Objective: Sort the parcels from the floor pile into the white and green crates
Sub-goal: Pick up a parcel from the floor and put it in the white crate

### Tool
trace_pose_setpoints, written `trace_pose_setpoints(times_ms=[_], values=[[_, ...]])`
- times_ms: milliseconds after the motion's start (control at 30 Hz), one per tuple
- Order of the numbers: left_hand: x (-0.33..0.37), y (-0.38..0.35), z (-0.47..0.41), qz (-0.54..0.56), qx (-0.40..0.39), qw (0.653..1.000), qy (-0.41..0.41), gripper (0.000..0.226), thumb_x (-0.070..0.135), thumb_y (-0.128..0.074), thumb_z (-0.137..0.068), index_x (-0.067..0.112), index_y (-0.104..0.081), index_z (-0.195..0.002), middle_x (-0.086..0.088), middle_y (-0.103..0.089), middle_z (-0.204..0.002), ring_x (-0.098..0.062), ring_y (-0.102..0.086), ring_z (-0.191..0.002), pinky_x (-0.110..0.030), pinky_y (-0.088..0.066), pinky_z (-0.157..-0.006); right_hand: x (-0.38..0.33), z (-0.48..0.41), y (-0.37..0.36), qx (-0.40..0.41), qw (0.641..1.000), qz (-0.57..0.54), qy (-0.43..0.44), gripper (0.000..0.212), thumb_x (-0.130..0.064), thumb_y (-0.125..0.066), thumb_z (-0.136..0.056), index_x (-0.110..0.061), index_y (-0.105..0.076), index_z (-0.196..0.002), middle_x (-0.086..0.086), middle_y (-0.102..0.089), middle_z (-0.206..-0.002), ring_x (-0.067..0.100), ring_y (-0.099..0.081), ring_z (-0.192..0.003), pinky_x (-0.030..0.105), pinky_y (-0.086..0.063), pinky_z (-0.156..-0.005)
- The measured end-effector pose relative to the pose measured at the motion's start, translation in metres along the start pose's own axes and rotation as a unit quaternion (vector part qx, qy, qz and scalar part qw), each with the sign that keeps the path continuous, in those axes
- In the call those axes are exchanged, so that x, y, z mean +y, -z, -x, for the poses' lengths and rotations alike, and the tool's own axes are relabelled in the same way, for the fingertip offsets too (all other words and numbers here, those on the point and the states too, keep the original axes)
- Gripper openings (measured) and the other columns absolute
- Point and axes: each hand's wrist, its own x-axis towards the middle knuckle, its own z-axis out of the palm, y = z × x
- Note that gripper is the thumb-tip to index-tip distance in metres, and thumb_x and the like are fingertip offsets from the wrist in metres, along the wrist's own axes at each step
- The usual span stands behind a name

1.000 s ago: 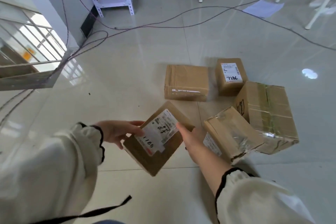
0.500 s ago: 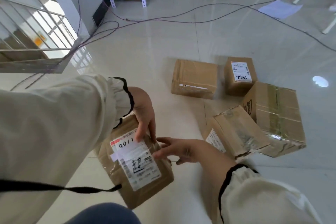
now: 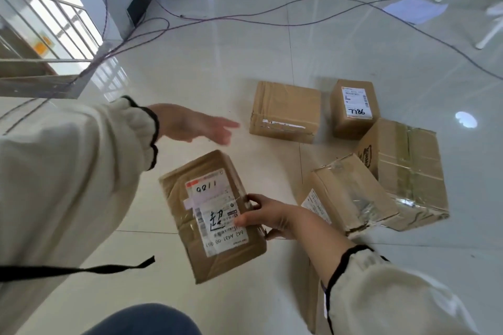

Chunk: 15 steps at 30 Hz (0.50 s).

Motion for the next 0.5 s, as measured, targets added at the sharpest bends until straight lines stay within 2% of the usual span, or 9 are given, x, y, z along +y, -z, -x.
trace_pose_setpoints(times_ms=[100, 167, 233, 267, 333, 367, 400, 433, 500], values=[[-0.043, 0.008, 0.006, 0.234, 0.13, 0.962, -0.052, 0.114, 0.078, -0.065, -0.05, 0.046, -0.015, -0.147, 0.014, -0.025, -0.153, -0.017, -0.021, -0.142, -0.062, -0.012, -0.111, 0.004, -0.004, 0.008, 0.04, 0.994, -0.097, 0.029, 0.072, -0.03, -0.08, -0.07, -0.023, -0.043, -0.131, 0.004, -0.06, -0.127, 0.026, -0.055, -0.118, 0.055, -0.042, -0.101], [-0.079, -0.003, 0.0, 0.352, 0.158, 0.922, -0.045, 0.126, 0.077, -0.069, -0.042, 0.043, -0.009, -0.148, 0.011, -0.022, -0.154, -0.022, -0.017, -0.144, -0.067, -0.008, -0.108, 0.003, -0.007, 0.012, 0.059, 0.983, -0.165, 0.047, 0.073, -0.037, -0.079, -0.066, -0.02, -0.048, -0.13, 0.005, -0.063, -0.121, 0.027, -0.058, -0.112, 0.056, -0.044, -0.098], [-0.105, -0.027, -0.01, 0.425, 0.124, 0.896, -0.026, 0.14, 0.072, -0.078, -0.03, 0.043, -0.008, -0.148, 0.003, -0.025, -0.154, -0.03, -0.02, -0.143, -0.068, -0.014, -0.106, 0.0, -0.008, 0.013, 0.07, 0.972, -0.219, 0.055, 0.057, -0.036, -0.072, -0.076, -0.018, -0.053, -0.126, 0.006, -0.064, -0.118, 0.027, -0.059, -0.106, 0.049, -0.049, -0.089], [-0.112, -0.04, -0.013, 0.444, 0.089, 0.891, -0.027, 0.137, 0.069, -0.079, -0.032, 0.042, -0.01, -0.148, -0.002, -0.032, -0.151, -0.033, -0.031, -0.138, -0.068, -0.024, -0.103, -0.001, -0.009, 0.013, 0.074, 0.966, -0.242, 0.055, 0.046, -0.034, -0.068, -0.081, -0.017, -0.055, -0.122, 0.005, -0.065, -0.114, 0.025, -0.059, -0.101, 0.044, -0.05, -0.081], [-0.115, -0.064, -0.019, 0.453, 0.012, 0.89, -0.054, 0.123, 0.062, -0.084, -0.038, 0.042, -0.023, -0.142, -0.012, -0.05, -0.137, -0.035, -0.058, -0.113, -0.058, -0.05, -0.084, -0.002, -0.009, 0.012, 0.071, 0.961, -0.261, 0.053, 0.037, -0.033, -0.066, -0.082, -0.019, -0.058, -0.114, 0.004, -0.066, -0.105, 0.023, -0.059, -0.094, 0.037, -0.05, -0.07], [-0.115, -0.072, -0.024, 0.443, -0.019, 0.893, -0.07, 0.117, 0.059, -0.087, -0.039, 0.042, -0.029, -0.139, -0.015, -0.053, -0.133, -0.035, -0.061, -0.105, -0.052, -0.055, -0.076, -0.001, -0.01, 0.012, 0.068, 0.961, -0.262, 0.054, 0.038, -0.034, -0.068, -0.08, -0.019, -0.058, -0.113, 0.003, -0.066, -0.104, 0.022, -0.059, -0.093, 0.036, -0.049, -0.069], [-0.114, -0.078, -0.029, 0.43, -0.038, 0.898, -0.084, 0.111, 0.058, -0.087, -0.043, 0.041, -0.033, -0.138, -0.017, -0.051, -0.135, -0.037, -0.059, -0.107, -0.052, -0.055, -0.077, 0.0, -0.011, 0.012, 0.064, 0.962, -0.261, 0.054, 0.039, -0.033, -0.068, -0.08, -0.019, -0.057, -0.114, 0.002, -0.066, -0.104, 0.021, -0.059, -0.093, 0.036, -0.049, -0.068], [-0.114, -0.082, -0.034, 0.424, -0.044, 0.899, -0.096, 0.105, 0.057, -0.086, -0.048, 0.04, -0.036, -0.139, -0.016, -0.047, -0.14, -0.04, -0.054, -0.116, -0.057, -0.05, -0.087, 0.0, -0.012, 0.012, 0.064, 0.962, -0.261, 0.051, 0.039, -0.032, -0.067, -0.081, -0.019, -0.057, -0.116, 0.003, -0.066, -0.106, 0.021, -0.059, -0.094, 0.037, -0.049, -0.069], [-0.117, -0.085, -0.042, 0.445, -0.05, 0.887, -0.114, 0.098, 0.052, -0.085, -0.057, 0.037, -0.037, -0.141, -0.015, -0.043, -0.145, -0.045, -0.04, -0.131, -0.068, -0.031, -0.103, 0.003, -0.013, 0.014, 0.069, 0.96, -0.266, 0.046, 0.04, -0.03, -0.063, -0.084, -0.018, -0.055, -0.122, 0.005, -0.065, -0.111, 0.022, -0.058, -0.097, 0.038, -0.049, -0.07]])
